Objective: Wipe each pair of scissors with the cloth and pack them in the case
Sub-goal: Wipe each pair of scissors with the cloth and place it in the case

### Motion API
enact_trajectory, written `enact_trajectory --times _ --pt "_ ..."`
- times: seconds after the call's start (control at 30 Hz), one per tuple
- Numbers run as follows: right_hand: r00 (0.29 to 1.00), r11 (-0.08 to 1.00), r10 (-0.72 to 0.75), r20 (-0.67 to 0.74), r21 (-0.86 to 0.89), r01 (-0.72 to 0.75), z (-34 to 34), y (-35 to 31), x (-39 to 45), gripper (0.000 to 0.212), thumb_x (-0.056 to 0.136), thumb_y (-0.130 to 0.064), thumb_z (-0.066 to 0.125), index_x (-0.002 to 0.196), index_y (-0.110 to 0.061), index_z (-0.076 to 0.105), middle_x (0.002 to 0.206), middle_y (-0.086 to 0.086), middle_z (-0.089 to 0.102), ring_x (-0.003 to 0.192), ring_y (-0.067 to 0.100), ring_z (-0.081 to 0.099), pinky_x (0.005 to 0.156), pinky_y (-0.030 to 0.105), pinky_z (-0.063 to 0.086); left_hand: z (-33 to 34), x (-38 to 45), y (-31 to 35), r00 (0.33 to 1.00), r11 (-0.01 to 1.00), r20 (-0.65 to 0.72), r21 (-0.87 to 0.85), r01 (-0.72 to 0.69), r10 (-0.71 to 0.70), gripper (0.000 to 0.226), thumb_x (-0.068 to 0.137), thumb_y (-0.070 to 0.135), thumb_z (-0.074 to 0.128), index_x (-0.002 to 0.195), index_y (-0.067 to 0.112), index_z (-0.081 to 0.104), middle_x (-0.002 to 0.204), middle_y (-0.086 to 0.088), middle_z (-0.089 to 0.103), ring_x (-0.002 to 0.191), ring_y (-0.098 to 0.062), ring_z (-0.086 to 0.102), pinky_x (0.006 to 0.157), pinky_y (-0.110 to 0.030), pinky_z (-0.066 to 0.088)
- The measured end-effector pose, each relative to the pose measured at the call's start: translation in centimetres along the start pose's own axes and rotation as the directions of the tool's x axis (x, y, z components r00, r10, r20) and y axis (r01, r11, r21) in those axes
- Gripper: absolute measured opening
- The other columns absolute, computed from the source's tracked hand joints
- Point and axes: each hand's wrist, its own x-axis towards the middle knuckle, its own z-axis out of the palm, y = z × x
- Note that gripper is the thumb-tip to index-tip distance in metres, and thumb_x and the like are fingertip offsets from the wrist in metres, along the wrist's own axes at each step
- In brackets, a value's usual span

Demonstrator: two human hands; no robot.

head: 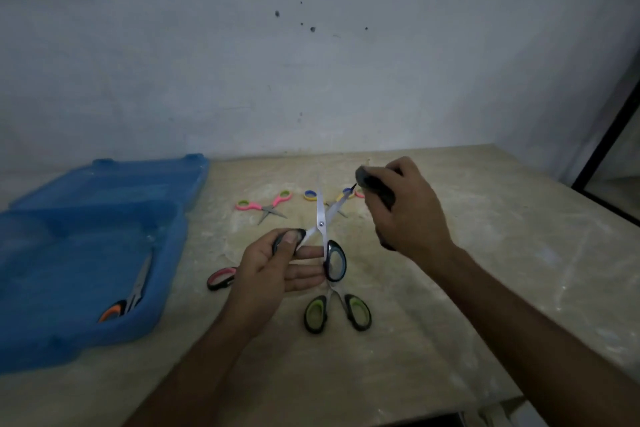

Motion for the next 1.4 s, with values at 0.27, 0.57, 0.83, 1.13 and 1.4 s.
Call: enact_trajectory --times 0.27,0.57,0.83,1.13,1.4 --pt "0.866 0.941 0.184 0.465 0.171 -0.292 0.5 -2.2 -4.3 0.06 0.077 -0.064 0.076 0.076 -0.007 0.056 0.071 0.019 0.051 0.059 0.012 0.043 0.056 0.028 0.031 0.3 -0.1 0.4 1.0 0.995 -0.001 -0.092 0.024 -0.024 0.032 0.109 0.025 0.038 0.102 0.01 0.064 0.094 -0.015 0.079 0.076 -0.034 0.077 0.066 -0.039 0.064" --pt "0.751 0.725 0.284 0.596 0.379 -0.575 0.7 -0.9 -4.0 0.076 0.078 -0.06 0.078 0.101 0.01 0.061 0.091 0.04 0.055 0.067 0.038 0.057 0.06 0.034 0.043 -0.2 0.2 0.9 0.973 0.912 0.211 -0.374 0.172 -0.097 0.032 0.106 0.01 0.03 0.118 0.003 0.058 0.116 -0.024 0.073 0.1 -0.045 0.072 0.08 -0.045 0.063" --pt "0.99 0.98 0.138 0.03 0.137 -0.141 -1.5 -4.4 -3.1 0.033 0.092 -0.056 0.061 0.087 -0.024 0.055 0.081 -0.002 0.054 0.073 0.013 0.054 0.064 0.03 0.045 -0.3 0.5 0.5 0.979 0.933 0.191 -0.332 0.138 -0.077 0.038 0.108 0.018 0.033 0.133 0.0 0.054 0.125 -0.022 0.07 0.109 -0.043 0.07 0.084 -0.045 0.062" --pt "0.851 0.94 -0.288 0.439 -0.042 0.34 1.3 -5.8 -3.3 0.045 0.096 -0.028 0.055 0.14 -0.021 0.052 0.122 0.008 0.047 0.097 0.028 0.054 0.057 0.035 0.046 0.4 0.2 -0.3 1.0 0.993 -0.025 -0.119 -0.006 0.003 0.036 0.11 0.023 0.033 0.117 0.015 0.068 0.11 -0.009 0.078 0.085 -0.035 0.077 0.069 -0.037 0.063" --pt "0.879 0.933 -0.316 0.358 -0.051 0.356 -1.2 -4.7 -2.5 0.039 0.084 -0.037 0.058 0.12 -0.027 0.067 0.109 0.0 0.054 0.083 0.018 0.056 0.054 0.031 0.047 0.7 0.7 -0.6 0.998 0.997 -0.058 -0.066 -0.04 0.036 0.035 0.109 0.026 0.037 0.118 0.011 0.067 0.109 -0.009 0.078 0.087 -0.036 0.077 0.073 -0.038 0.064"
